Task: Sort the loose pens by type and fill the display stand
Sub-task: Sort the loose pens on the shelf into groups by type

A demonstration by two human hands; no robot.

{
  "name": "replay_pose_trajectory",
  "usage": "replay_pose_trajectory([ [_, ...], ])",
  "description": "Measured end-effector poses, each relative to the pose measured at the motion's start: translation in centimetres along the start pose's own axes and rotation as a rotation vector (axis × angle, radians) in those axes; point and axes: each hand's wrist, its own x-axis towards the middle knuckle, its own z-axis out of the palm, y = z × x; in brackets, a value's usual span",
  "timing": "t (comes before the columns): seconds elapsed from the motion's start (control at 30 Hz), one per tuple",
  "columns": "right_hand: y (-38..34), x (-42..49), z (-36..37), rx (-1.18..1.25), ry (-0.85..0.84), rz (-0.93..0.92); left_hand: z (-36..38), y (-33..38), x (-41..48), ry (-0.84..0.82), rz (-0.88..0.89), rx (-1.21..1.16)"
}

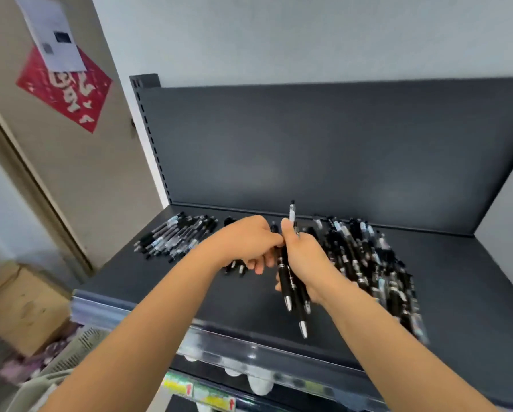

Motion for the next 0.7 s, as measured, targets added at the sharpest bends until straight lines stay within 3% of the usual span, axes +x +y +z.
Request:
replay_pose_trajectory([
  [0.33, -0.4, 3.7, 10.9, 0.178, 0.116, 0.114, -10.6, -11.7, 0.1, -0.092, 0.105, -0.533],
  [0.47, -0.9, 4.2, 11.2, 0.314, 0.130, 0.158, -13.8, -13.8, 1.2, -0.100, 0.054, -0.516],
  [0.7, -1.6, 5.5, 9.2, 0.262, 0.234, 0.075, -13.7, -13.8, 3.7, -0.136, 0.070, -0.401],
])
